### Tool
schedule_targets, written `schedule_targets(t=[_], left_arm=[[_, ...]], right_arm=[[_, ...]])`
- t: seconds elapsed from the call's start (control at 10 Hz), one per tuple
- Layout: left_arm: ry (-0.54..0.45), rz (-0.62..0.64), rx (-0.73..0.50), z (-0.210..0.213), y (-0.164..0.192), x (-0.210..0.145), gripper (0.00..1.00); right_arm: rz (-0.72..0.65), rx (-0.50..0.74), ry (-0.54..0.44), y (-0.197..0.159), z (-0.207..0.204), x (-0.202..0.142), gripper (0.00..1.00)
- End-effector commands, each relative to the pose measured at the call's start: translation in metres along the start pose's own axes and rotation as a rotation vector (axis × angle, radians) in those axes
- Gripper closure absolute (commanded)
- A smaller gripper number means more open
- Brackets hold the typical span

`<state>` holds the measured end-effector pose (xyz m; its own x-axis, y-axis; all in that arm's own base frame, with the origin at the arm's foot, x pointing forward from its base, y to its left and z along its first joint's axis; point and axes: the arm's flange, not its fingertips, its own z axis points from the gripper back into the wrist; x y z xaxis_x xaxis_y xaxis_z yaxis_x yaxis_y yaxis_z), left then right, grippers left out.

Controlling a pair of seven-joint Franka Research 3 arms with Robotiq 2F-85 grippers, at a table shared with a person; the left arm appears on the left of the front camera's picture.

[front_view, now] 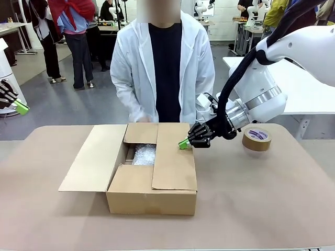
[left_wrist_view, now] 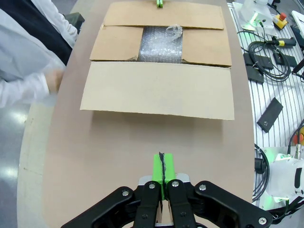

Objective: Wrap the clocks to prevent damage.
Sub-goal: Push the left (or right) flap of the Package Box to close it.

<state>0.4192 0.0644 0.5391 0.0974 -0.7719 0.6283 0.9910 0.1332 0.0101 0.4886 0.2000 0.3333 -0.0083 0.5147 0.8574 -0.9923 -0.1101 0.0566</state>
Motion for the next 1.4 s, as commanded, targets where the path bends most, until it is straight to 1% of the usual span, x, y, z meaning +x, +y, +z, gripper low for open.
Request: schedule_targets(t=[0.0,0.7,0.8,1.0,1.1,1.3], left_arm=[[-0.005,-0.001,0.001,0.000,-0.001,0.000,1.00],[0.000,0.000,0.000,0.000,0.000,0.000,1.00],[0.037,-0.040,0.013,-0.022,0.005,-0.005,1.00],[0.020,-0.104,-0.041,-0.060,0.014,-0.016,1.00],[0.008,-0.117,-0.050,-0.084,0.004,-0.024,1.00],[0.021,-0.164,-0.082,-0.115,0.013,-0.031,1.00]], right_arm=[[-0.006,0.000,0.005,0.000,-0.003,-0.004,0.99],[-0.006,0.000,0.005,0.000,-0.003,-0.004,0.99],[-0.006,0.000,0.005,0.000,-0.003,-0.004,0.99],[-0.006,0.000,0.005,0.000,-0.003,-0.004,0.99],[-0.006,0.000,0.005,0.000,-0.003,-0.004,0.99],[-0.006,0.000,0.005,0.000,-0.003,-0.004,0.99]])
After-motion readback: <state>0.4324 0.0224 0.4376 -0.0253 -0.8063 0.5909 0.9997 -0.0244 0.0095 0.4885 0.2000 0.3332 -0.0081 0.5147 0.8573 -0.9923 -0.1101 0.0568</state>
